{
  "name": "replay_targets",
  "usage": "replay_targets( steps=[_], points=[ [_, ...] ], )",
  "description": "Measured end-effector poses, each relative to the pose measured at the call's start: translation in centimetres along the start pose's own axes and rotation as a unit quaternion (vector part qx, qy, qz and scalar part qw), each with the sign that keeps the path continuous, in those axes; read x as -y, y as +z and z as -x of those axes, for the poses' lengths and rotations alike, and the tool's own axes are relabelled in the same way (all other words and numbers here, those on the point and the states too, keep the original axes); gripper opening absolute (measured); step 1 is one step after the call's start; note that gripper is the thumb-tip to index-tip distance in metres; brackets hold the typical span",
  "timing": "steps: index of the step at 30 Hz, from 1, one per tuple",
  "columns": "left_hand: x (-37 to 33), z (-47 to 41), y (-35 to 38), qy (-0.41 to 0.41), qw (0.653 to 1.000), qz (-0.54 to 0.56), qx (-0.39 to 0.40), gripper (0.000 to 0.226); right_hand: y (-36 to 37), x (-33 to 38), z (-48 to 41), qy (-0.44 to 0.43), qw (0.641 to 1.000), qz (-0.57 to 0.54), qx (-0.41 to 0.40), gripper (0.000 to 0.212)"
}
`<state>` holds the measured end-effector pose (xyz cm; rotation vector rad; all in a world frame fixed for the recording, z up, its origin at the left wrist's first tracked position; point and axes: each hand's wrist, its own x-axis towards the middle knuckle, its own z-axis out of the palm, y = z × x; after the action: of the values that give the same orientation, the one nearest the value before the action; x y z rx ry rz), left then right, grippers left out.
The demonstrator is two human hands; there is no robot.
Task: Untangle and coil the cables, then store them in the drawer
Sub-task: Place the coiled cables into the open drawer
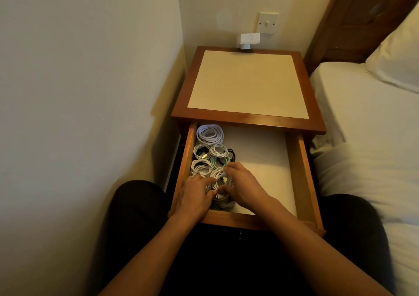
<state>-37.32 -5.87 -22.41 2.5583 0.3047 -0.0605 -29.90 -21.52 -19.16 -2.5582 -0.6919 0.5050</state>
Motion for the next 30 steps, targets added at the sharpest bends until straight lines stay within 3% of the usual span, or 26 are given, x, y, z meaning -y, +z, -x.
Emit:
replay_targets(
  steps=[8,12,16,21,23,26,30],
  points=[
    [-0.1,-0.3,-0.2,0.009,1.000,-0.018,-0.006,0.029,-1.1,-0.4,0.2,-0.045,0.997,0.048,0.047,0.031],
    [-0.2,1.1,-2.1,0.046,0.999,0.020,-0.015,0.031,-2.1,-1.4,2.7,-0.038,0.999,0.007,0.003,0.039],
    [-1.2,3.2,-4.4,0.078,0.995,0.042,-0.036,0.027,-3.7,-2.7,6.7,-0.016,0.999,-0.014,0.043,0.042],
    [-2.2,5.3,-4.2,0.109,0.982,-0.010,0.152,0.056,-3.1,-3.9,9.8,-0.002,0.990,-0.048,0.132,0.062],
    [-2.2,5.6,-3.4,0.136,0.973,-0.064,0.177,0.060,-2.2,-4.2,10.2,-0.005,0.987,-0.012,0.162,0.066],
    [-2.0,6.1,-2.4,0.190,0.967,-0.108,0.130,0.049,-1.4,-4.3,10.5,-0.037,0.986,0.071,0.148,0.045],
    [-1.7,7.1,-1.7,0.207,0.971,-0.077,0.094,0.052,-1.0,-4.2,10.8,-0.057,0.986,0.088,0.127,0.040]
  ],
)
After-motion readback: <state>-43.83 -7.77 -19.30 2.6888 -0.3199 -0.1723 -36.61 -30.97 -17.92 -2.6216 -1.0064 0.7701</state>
